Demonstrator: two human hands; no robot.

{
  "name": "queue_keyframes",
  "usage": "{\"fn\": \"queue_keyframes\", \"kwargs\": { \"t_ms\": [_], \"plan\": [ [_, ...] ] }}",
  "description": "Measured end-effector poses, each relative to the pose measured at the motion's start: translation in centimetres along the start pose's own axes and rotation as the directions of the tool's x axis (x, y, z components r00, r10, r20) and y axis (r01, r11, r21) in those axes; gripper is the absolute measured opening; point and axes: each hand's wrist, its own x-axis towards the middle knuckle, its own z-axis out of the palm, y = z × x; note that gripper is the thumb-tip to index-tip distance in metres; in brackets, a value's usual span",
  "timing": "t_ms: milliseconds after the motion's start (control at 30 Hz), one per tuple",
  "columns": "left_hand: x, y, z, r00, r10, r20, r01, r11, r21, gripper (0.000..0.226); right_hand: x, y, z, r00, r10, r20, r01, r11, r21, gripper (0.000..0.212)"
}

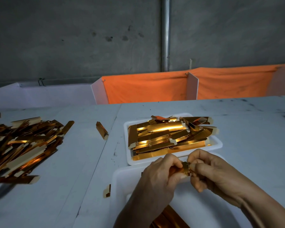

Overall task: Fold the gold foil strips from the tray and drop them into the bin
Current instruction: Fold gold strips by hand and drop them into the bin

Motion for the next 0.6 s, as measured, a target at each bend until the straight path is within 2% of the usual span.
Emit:
{"fn": "queue_keyframes", "kwargs": {
  "t_ms": [233, 300, 400, 467, 533, 600],
  "plan": [
    [0.09, -0.12, -0.02, 0.987, 0.16, 0.0, -0.159, 0.979, 0.13, 0.02, 0.17, 0.63, -0.25, 0.995, -0.101, -0.01, 0.096, 0.968, -0.23, 0.008],
    [0.08, -0.08, -0.1, 0.982, 0.187, 0.006, -0.186, 0.972, 0.14, 0.021, 0.16, 0.63, -0.45, 0.991, -0.136, 0.014, 0.135, 0.959, -0.249, 0.008],
    [0.03, 0.03, -0.38, 0.985, 0.174, -0.007, -0.173, 0.982, 0.074, 0.018, 0.02, 0.35, -0.68, 0.988, -0.139, 0.067, 0.148, 0.975, -0.164, 0.008],
    [-0.03, 0.21, -0.63, 0.992, 0.126, -0.016, -0.127, 0.992, -0.021, 0.015, -0.09, 0.2, -0.76, 0.986, -0.125, 0.107, 0.127, 0.992, -0.015, 0.016],
    [-0.12, 0.42, -0.77, 0.995, 0.093, -0.03, -0.096, 0.99, -0.107, 0.013, -0.13, 0.09, -0.69, 0.983, -0.132, 0.125, 0.119, 0.987, 0.108, 0.015],
    [-0.14, 0.63, -0.9, 0.997, 0.073, -0.028, -0.077, 0.984, -0.16, 0.011, -0.1, 0.04, -0.65, 0.983, -0.131, 0.131, 0.112, 0.984, 0.14, 0.013]
  ]
}}
